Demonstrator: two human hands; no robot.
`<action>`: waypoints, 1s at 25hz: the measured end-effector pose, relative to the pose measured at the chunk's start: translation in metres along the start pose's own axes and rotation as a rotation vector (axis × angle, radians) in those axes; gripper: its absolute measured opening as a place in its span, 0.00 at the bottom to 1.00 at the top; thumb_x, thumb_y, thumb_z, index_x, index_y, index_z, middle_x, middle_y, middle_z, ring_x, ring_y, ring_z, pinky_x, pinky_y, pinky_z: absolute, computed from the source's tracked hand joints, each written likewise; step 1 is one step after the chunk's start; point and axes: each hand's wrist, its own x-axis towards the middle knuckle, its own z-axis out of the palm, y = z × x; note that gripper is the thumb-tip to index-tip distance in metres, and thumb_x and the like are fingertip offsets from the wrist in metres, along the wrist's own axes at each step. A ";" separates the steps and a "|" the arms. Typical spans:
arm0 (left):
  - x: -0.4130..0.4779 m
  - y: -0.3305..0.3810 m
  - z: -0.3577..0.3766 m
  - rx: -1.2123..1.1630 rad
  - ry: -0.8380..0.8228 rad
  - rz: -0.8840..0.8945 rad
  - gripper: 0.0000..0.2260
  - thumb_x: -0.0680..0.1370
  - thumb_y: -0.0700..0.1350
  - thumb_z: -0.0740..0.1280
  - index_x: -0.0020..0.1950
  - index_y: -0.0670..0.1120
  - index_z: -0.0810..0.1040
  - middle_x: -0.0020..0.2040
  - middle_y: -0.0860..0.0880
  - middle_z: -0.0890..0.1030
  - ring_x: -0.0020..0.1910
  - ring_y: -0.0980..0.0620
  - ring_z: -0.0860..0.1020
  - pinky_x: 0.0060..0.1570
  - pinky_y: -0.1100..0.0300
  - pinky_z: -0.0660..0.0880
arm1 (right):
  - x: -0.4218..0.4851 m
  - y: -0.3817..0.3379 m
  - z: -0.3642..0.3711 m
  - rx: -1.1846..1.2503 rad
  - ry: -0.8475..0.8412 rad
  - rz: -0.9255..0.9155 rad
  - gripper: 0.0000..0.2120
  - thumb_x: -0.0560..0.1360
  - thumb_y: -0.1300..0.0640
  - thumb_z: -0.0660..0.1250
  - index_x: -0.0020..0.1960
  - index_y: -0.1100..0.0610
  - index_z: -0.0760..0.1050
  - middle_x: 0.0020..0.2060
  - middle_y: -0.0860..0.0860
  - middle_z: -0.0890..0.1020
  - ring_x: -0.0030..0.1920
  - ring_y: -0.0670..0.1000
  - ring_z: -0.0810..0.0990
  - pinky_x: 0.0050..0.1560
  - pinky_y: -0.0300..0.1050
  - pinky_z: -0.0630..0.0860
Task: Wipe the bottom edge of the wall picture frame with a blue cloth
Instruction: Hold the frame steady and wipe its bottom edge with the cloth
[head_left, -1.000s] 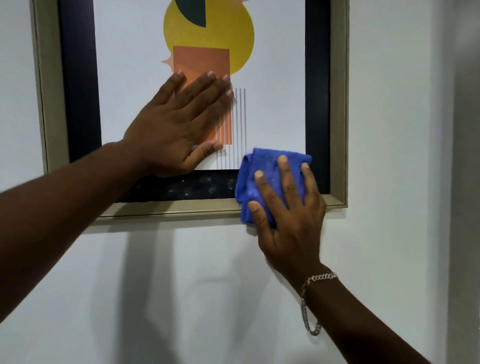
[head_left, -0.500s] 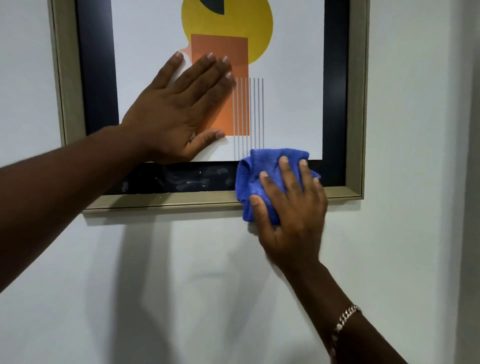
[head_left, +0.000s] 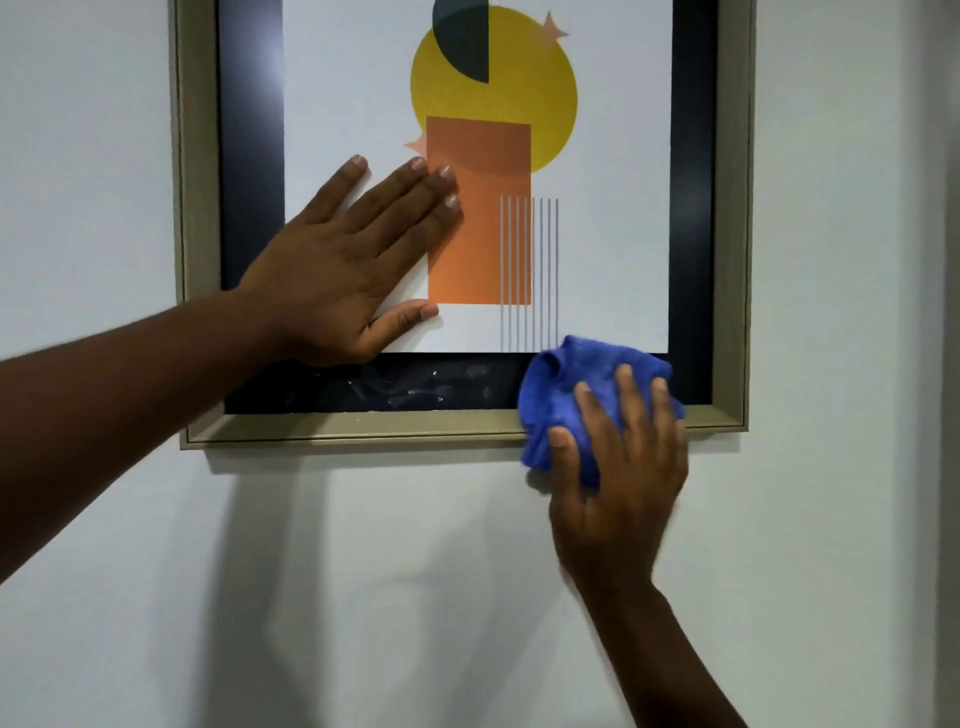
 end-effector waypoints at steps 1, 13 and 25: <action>-0.001 -0.002 -0.001 -0.003 -0.001 -0.006 0.35 0.80 0.64 0.44 0.81 0.44 0.47 0.82 0.42 0.50 0.81 0.45 0.48 0.78 0.40 0.49 | 0.007 -0.005 0.004 -0.005 0.023 0.084 0.22 0.81 0.43 0.55 0.68 0.54 0.74 0.73 0.56 0.70 0.77 0.59 0.62 0.72 0.69 0.62; 0.000 -0.005 0.001 -0.029 0.018 -0.045 0.38 0.79 0.66 0.44 0.80 0.41 0.46 0.82 0.41 0.49 0.81 0.44 0.48 0.78 0.40 0.49 | 0.011 -0.063 0.027 -0.016 -0.008 0.052 0.22 0.80 0.44 0.58 0.70 0.52 0.71 0.74 0.57 0.68 0.77 0.59 0.60 0.77 0.66 0.55; -0.003 -0.014 0.002 -0.018 0.014 -0.027 0.36 0.80 0.64 0.44 0.80 0.41 0.46 0.82 0.41 0.50 0.81 0.44 0.48 0.79 0.43 0.49 | -0.010 -0.070 0.026 -0.015 -0.132 -0.201 0.22 0.81 0.43 0.56 0.71 0.50 0.70 0.74 0.57 0.68 0.77 0.61 0.59 0.73 0.69 0.59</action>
